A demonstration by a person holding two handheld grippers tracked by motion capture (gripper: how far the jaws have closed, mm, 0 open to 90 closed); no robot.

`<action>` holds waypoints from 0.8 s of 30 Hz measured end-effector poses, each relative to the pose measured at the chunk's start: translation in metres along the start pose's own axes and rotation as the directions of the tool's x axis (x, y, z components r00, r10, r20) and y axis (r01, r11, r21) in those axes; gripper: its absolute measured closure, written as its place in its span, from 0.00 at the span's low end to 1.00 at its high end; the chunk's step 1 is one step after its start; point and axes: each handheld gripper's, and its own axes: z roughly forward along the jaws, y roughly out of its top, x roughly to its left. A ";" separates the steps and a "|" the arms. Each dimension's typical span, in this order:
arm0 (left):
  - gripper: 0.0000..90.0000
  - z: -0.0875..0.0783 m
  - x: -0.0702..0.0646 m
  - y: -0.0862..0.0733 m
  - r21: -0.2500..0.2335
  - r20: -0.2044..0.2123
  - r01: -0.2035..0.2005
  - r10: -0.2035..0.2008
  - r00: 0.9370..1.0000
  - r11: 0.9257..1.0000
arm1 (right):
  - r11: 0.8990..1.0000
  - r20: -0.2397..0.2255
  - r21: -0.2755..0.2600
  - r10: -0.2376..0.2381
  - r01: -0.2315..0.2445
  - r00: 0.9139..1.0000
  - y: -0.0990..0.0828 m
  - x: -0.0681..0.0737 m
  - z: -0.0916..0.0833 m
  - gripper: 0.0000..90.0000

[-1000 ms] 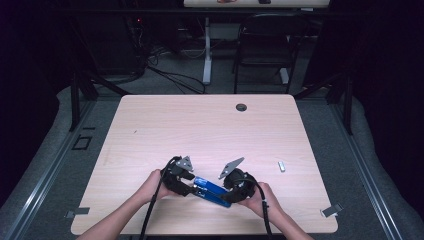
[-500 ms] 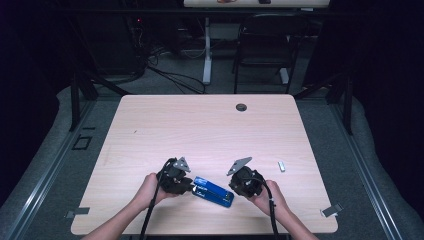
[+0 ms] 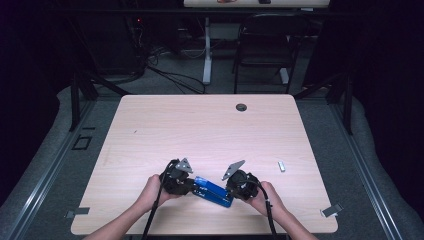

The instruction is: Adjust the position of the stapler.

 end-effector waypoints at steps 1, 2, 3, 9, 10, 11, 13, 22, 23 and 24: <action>0.81 0.000 0.000 0.000 -0.003 -0.003 0.001 -0.001 1.000 1.000 | 1.000 0.002 0.002 -0.002 0.002 1.000 0.000 0.000 0.000 1.00; 0.81 0.001 0.000 0.000 -0.004 -0.005 0.000 0.000 1.000 1.000 | 1.000 0.004 0.006 -0.011 0.011 1.000 0.000 0.001 0.000 1.00; 0.80 0.001 0.000 0.000 -0.004 -0.005 0.000 0.000 1.000 1.000 | 1.000 -0.005 0.010 -0.010 0.010 1.000 0.000 0.001 0.001 1.00; 0.80 0.003 -0.002 0.002 -0.004 -0.020 -0.015 0.015 1.000 1.000 | 0.999 -0.021 0.028 -0.026 0.027 0.999 0.000 0.008 0.007 1.00; 0.80 0.003 -0.002 0.002 -0.004 -0.020 -0.015 0.015 1.000 1.000 | 0.999 -0.021 0.028 -0.026 0.027 0.999 0.000 0.008 0.007 1.00; 0.80 0.003 -0.002 0.002 -0.006 -0.017 -0.014 0.013 1.000 1.000 | 0.999 -0.019 0.028 -0.024 0.024 1.000 0.000 0.009 0.007 1.00; 0.80 0.003 -0.002 0.001 -0.006 -0.016 -0.015 0.014 1.000 1.000 | 0.999 -0.037 0.038 -0.021 0.022 0.999 0.002 0.012 0.006 1.00; 0.81 0.002 -0.001 0.001 -0.005 -0.033 -0.017 0.017 0.999 1.000 | 0.996 -0.039 0.068 -0.060 0.062 0.997 0.006 0.027 0.008 1.00; 0.81 0.002 -0.001 0.001 -0.004 -0.032 -0.017 0.017 0.999 1.000 | 0.996 -0.047 0.066 -0.058 0.061 0.997 0.007 0.027 0.009 1.00; 0.81 0.002 -0.001 0.001 -0.004 -0.031 -0.018 0.018 0.999 1.000 | 0.996 -0.048 0.070 -0.059 0.063 0.997 0.007 0.028 0.009 1.00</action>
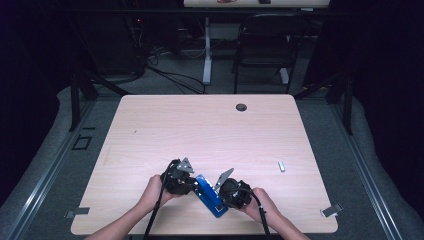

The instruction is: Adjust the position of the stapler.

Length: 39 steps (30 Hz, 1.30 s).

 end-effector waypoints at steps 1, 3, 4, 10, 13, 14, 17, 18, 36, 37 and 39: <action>0.81 0.000 0.000 0.000 -0.003 0.000 0.002 -0.002 1.000 1.000 | 1.000 -0.001 -0.002 0.001 -0.001 1.000 0.000 0.001 0.000 1.00; 0.82 0.000 0.000 0.000 -0.001 -0.003 0.000 0.000 1.000 1.000 | 1.000 -0.003 0.000 0.001 -0.001 1.000 0.001 0.003 0.001 1.00; 0.82 0.000 0.000 0.000 -0.003 -0.003 -0.002 0.002 1.000 1.000 | 1.000 -0.011 -0.001 0.001 -0.001 1.000 0.001 0.004 0.001 1.00; 0.82 0.002 -0.001 0.001 -0.008 -0.009 0.006 -0.006 1.000 1.000 | 1.000 -0.028 -0.002 -0.004 0.004 1.000 0.004 0.012 0.002 1.00; 0.83 0.004 0.000 0.002 -0.004 -0.014 0.000 0.000 1.000 1.000 | 1.000 -0.057 0.005 -0.004 0.004 0.998 0.006 0.015 0.004 1.00; 0.83 0.004 0.000 0.002 0.000 -0.013 -0.004 0.004 1.000 1.000 | 1.000 -0.065 -0.001 0.007 -0.007 0.998 0.007 0.015 0.005 1.00; 0.83 0.004 0.000 0.002 -0.002 -0.015 0.002 -0.002 1.000 1.000 | 0.999 -0.083 -0.010 0.032 -0.033 0.996 0.006 0.014 0.005 1.00; 0.83 0.004 0.000 0.002 -0.002 -0.016 0.001 -0.001 1.000 1.000 | 0.999 -0.089 -0.012 0.040 -0.041 0.995 0.006 0.014 0.005 1.00; 0.86 0.008 0.002 0.003 -0.010 -0.014 0.010 -0.010 1.000 1.000 | 0.997 -0.154 -0.018 0.070 -0.074 0.986 0.013 0.023 0.010 0.99; 0.86 0.007 0.002 0.003 -0.007 -0.017 0.008 -0.008 1.000 1.000 | 0.996 -0.164 -0.028 0.083 -0.088 0.983 0.013 0.024 0.011 0.99; 0.87 0.007 0.003 0.003 -0.003 -0.018 0.001 -0.001 1.000 1.000 | 0.995 -0.171 -0.038 0.087 -0.094 0.981 0.013 0.025 0.012 1.00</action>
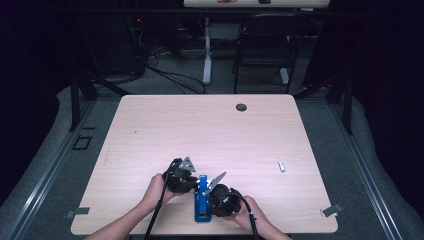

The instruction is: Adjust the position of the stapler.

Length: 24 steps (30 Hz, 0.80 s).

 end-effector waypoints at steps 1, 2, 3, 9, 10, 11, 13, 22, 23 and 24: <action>0.87 0.001 -0.001 0.000 -0.007 0.012 0.005 -0.005 1.000 1.000 | 1.000 -0.005 -0.006 -0.008 0.008 1.000 0.001 0.002 0.001 1.00; 0.88 0.001 -0.001 0.000 -0.007 0.012 0.005 -0.005 1.000 1.000 | 1.000 -0.005 -0.006 -0.008 0.008 1.000 0.001 0.002 0.001 1.00; 0.88 0.001 0.000 0.001 -0.009 0.007 0.004 -0.004 1.000 1.000 | 1.000 -0.001 -0.012 -0.014 0.014 1.000 0.002 0.004 0.003 1.00; 0.89 0.004 0.006 -0.001 -0.035 0.046 0.071 -0.069 0.997 0.997 | 0.999 -0.001 -0.034 -0.008 0.008 1.000 0.004 0.006 0.006 1.00; 0.89 0.004 0.007 -0.001 -0.031 0.052 0.078 -0.076 0.996 0.996 | 0.999 -0.002 -0.036 -0.008 0.008 1.000 0.005 0.006 0.006 1.00; 0.89 0.004 0.008 -0.002 -0.039 0.054 0.086 -0.084 0.995 0.996 | 0.999 -0.003 -0.040 -0.006 0.006 1.000 0.005 0.007 0.007 1.00; 0.86 0.004 0.008 -0.002 -0.034 0.052 0.114 -0.112 0.992 0.993 | 0.999 -0.006 -0.036 -0.013 0.013 1.000 0.005 0.005 0.006 0.97; 0.47 -0.012 0.011 0.002 -0.034 -0.064 0.293 -0.294 0.954 0.956 | 0.999 -0.005 -0.032 0.013 -0.013 1.000 0.001 -0.014 -0.004 0.73; 0.44 -0.013 0.012 0.001 -0.046 -0.056 0.310 -0.313 0.948 0.949 | 0.999 0.003 -0.036 0.026 -0.026 1.000 0.000 -0.017 -0.008 0.69; 0.40 -0.013 0.012 0.001 -0.046 -0.056 0.310 -0.313 0.948 0.949 | 0.998 0.018 -0.044 0.037 -0.036 0.999 -0.001 -0.020 -0.012 0.62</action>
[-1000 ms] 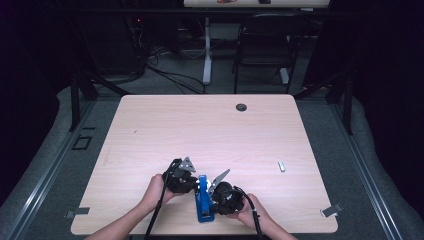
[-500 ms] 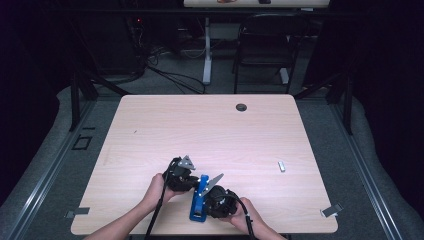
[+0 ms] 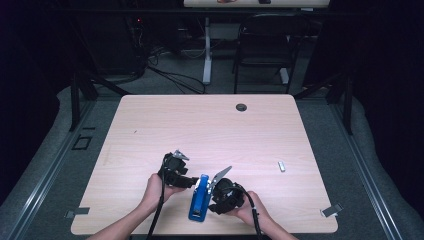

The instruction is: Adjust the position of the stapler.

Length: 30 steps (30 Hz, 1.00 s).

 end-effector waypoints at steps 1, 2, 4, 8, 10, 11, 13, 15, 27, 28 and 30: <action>0.36 -0.001 -0.001 0.000 -0.011 0.006 0.025 -0.025 1.000 1.000 | 1.000 0.026 -0.003 0.008 -0.008 1.000 -0.001 -0.003 -0.004 0.57; 0.33 -0.001 -0.001 0.000 -0.011 0.006 0.025 -0.025 1.000 1.000 | 1.000 0.026 -0.003 0.008 -0.008 1.000 -0.001 -0.003 -0.004 0.57; 0.31 -0.004 -0.009 0.001 -0.029 -0.020 0.024 -0.025 0.999 0.999 | 1.000 0.085 -0.009 0.009 -0.008 0.996 -0.003 -0.009 -0.015 0.49; 0.23 -0.008 -0.011 0.002 -0.050 -0.015 0.036 -0.037 0.999 0.998 | 1.000 0.128 0.008 0.010 -0.011 0.992 -0.007 -0.015 -0.022 0.44; 0.17 -0.008 -0.013 0.003 -0.050 0.005 0.027 -0.027 1.000 0.998 | 1.000 0.135 0.001 0.024 -0.024 0.990 -0.009 -0.019 -0.027 0.44; 0.16 -0.006 -0.020 0.004 -0.049 0.006 0.015 -0.015 1.000 0.999 | 0.999 0.142 -0.012 0.043 -0.041 0.989 -0.010 -0.022 -0.031 0.43; 0.13 -0.001 -0.026 0.005 -0.031 0.014 0.000 0.000 1.000 1.000 | 0.998 0.149 -0.025 0.056 -0.053 0.987 -0.011 -0.025 -0.034 0.41; 0.06 0.005 -0.032 0.006 0.005 0.036 -0.021 0.021 0.999 1.000 | 0.997 0.155 -0.029 0.078 -0.075 0.985 -0.011 -0.028 -0.036 0.30; 0.21 0.024 -0.038 0.005 0.101 0.033 -0.070 0.067 0.997 0.992 | 0.996 0.153 -0.003 0.091 -0.092 0.984 -0.013 -0.038 -0.032 0.12; 0.24 0.024 -0.040 0.005 0.100 0.031 -0.084 0.081 0.996 0.991 | 0.996 0.152 -0.004 0.093 -0.094 0.984 -0.013 -0.039 -0.031 0.12; 0.30 0.023 -0.042 0.005 0.095 0.025 -0.095 0.093 0.995 0.991 | 0.995 0.159 -0.003 0.094 -0.095 0.983 -0.013 -0.039 -0.030 0.13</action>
